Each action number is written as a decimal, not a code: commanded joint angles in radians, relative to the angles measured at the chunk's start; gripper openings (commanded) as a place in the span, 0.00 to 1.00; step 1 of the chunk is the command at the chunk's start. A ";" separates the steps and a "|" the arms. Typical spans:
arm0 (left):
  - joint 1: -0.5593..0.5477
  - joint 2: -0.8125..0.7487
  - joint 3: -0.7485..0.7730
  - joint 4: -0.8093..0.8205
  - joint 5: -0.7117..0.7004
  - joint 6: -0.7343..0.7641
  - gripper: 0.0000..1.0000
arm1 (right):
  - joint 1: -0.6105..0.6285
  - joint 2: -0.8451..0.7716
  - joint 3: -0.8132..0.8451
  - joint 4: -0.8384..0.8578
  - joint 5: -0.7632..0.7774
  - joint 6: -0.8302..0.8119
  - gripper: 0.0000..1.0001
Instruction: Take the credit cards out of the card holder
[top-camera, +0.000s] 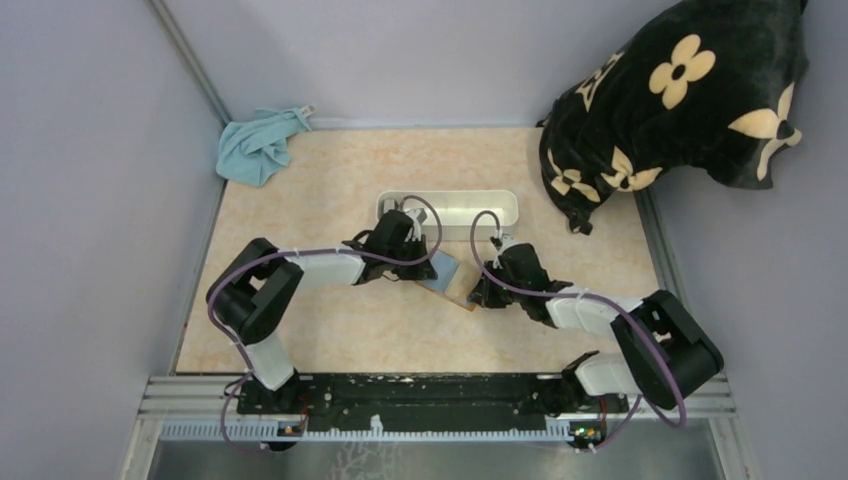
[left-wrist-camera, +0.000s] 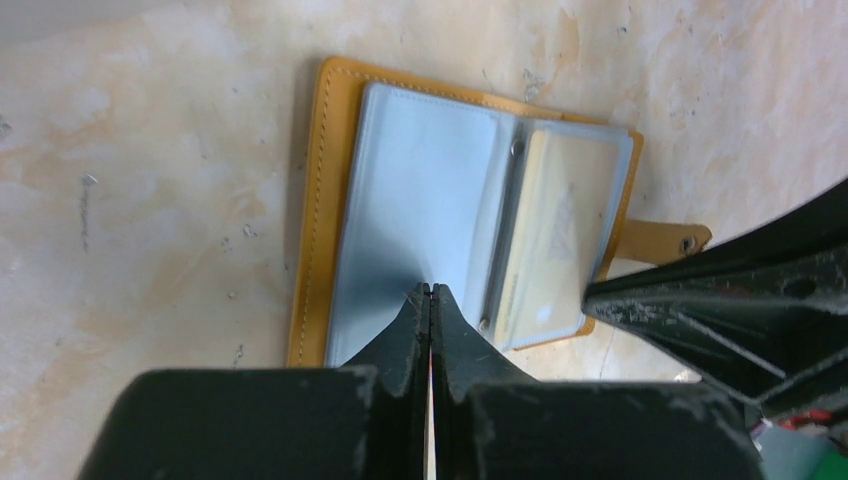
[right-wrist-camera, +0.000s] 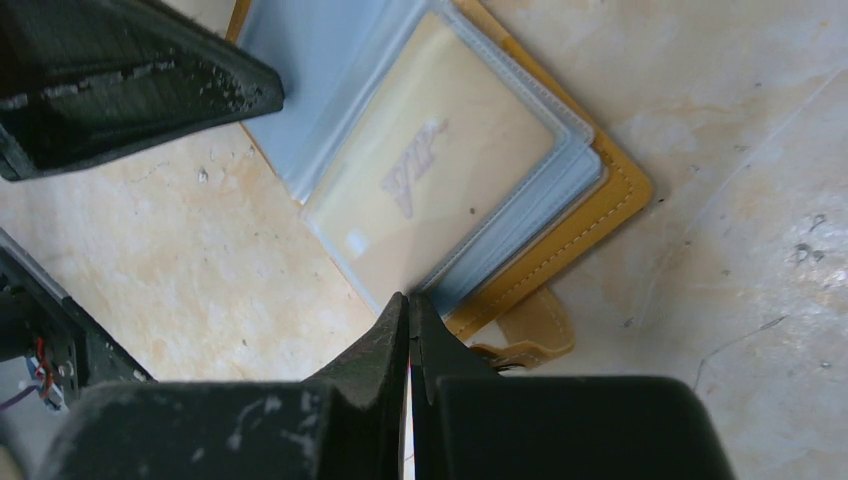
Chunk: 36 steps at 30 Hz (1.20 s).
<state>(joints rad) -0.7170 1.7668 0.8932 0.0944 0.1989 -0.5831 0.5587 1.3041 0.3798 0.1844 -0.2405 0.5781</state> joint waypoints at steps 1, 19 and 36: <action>0.005 -0.018 -0.068 0.018 0.061 -0.030 0.00 | -0.043 0.036 0.009 -0.004 0.067 -0.043 0.00; -0.022 -0.060 -0.182 0.142 0.153 -0.138 0.00 | -0.125 0.109 0.105 -0.011 0.036 -0.104 0.00; -0.019 -0.075 -0.001 0.030 0.097 -0.028 0.02 | -0.125 0.084 0.105 -0.013 -0.001 -0.107 0.26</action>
<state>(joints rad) -0.7349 1.6688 0.8616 0.1246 0.3122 -0.6483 0.4465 1.3952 0.4679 0.2085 -0.2638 0.4976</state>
